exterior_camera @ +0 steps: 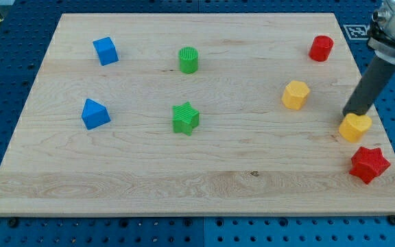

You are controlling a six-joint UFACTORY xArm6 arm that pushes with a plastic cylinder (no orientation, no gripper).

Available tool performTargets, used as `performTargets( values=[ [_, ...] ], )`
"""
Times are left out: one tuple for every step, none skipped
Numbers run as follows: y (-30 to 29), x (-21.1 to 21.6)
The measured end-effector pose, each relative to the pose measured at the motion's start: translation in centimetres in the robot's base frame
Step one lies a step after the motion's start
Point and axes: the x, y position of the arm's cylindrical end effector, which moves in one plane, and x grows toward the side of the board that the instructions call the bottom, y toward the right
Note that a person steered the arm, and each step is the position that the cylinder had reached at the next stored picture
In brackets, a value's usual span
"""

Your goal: Slide the yellow heart into the red star

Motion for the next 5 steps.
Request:
performTargets(
  values=[
    [0.0, 1.0],
    [0.1, 0.0],
    [0.1, 0.5],
    [0.1, 1.8],
    [0.1, 2.9]
  ],
)
